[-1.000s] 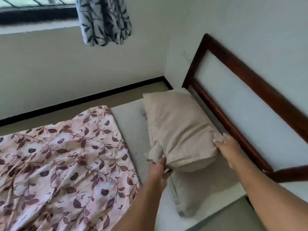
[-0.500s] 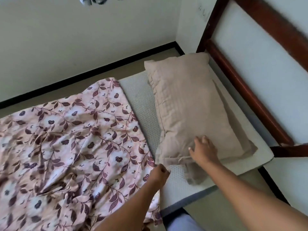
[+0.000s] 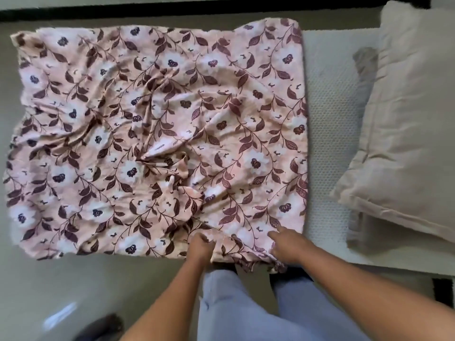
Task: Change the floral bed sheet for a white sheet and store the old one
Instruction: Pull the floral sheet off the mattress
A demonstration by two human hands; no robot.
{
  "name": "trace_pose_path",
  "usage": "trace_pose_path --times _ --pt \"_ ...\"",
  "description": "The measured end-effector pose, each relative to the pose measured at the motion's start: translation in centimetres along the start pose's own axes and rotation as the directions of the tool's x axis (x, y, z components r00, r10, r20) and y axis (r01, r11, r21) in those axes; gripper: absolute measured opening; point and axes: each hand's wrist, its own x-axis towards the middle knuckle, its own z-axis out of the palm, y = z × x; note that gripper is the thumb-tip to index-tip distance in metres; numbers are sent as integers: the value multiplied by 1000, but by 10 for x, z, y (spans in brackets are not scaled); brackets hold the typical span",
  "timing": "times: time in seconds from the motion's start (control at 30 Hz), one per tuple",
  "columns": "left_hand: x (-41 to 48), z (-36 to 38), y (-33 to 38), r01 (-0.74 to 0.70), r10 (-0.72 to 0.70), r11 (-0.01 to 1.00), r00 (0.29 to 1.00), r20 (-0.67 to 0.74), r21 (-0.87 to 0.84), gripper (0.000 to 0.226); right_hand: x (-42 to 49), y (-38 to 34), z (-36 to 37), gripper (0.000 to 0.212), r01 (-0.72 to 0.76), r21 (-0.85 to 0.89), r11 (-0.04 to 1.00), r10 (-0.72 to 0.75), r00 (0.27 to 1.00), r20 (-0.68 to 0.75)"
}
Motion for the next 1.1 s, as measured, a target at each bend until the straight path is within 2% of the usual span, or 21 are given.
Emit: trace_pose_path --times 0.07,0.13,0.23,0.33,0.4,0.43,0.47,0.53,0.6,0.63,0.7,0.77,0.8,0.83,0.9,0.93,0.97,1.03,1.1 --pt "15 -8 -22 79 -79 992 997 7 -100 39 16 -22 10 58 24 -47 999 -21 998 53" --pt "31 -17 -38 113 -119 987 992 -42 -118 58 32 -44 16 62 37 -72 997 -31 996 89" --pt "55 -39 -48 115 -102 992 975 -198 52 63 53 -77 15 65 86 -93 992 -76 991 108" --pt "79 -64 -49 64 -31 984 981 -190 169 55 70 -115 0 69 151 -88 985 -143 985 92" --pt "90 -78 -50 -26 30 999 984 -174 22 45 78 -142 -13 71 173 -20 985 -171 982 77" --pt "93 -84 -49 -47 17 987 982 -190 -154 37 83 -157 -21 73 169 44 985 -172 983 62" --pt "91 -89 -45 -64 -17 933 975 -220 -354 28 86 -169 -29 74 151 144 978 -157 987 34" --pt "79 -101 -32 -51 -97 720 980 -172 -692 12 93 -192 -42 81 100 406 908 -98 995 -26" --pt "69 -110 -26 -4 -41 458 999 -26 -889 12 97 -220 -59 85 50 651 757 -9 998 -67" --pt "61 -113 -24 36 12 365 999 44 -930 16 102 -229 -66 80 43 727 685 26 996 -83" --pt "44 -118 -26 98 104 287 986 132 -953 28 105 -249 -81 61 31 831 555 76 993 -88" --pt "27 -124 -34 163 183 298 957 224 -941 39 105 -267 -91 41 33 875 483 125 987 -106" --pt "22 -128 -39 202 211 328 936 280 -923 44 100 -276 -95 32 24 871 492 149 983 -111" --pt "18 -132 -43 215 233 366 921 313 -905 45 98 -283 -95 29 28 820 572 165 975 -148" --pt "18 -145 -53 193 219 432 925 310 -881 36 83 -300 -94 45 84 594 800 95 960 -265" --pt "18 -153 -55 165 207 466 935 289 -869 28 72 -309 -94 44 150 479 865 12 948 -319" --pt "21 -157 -59 141 199 493 942 269 -859 26 63 -315 -90 40 233 363 902 -96 929 -357" --pt "22 -174 -61 131 193 462 950 244 -877 39 50 -326 -83 37 363 143 921 -301 894 -331" --pt "22 -190 -60 188 172 373 948 267 -908 53 42 -334 -71 50 372 3 928 -362 904 -229"
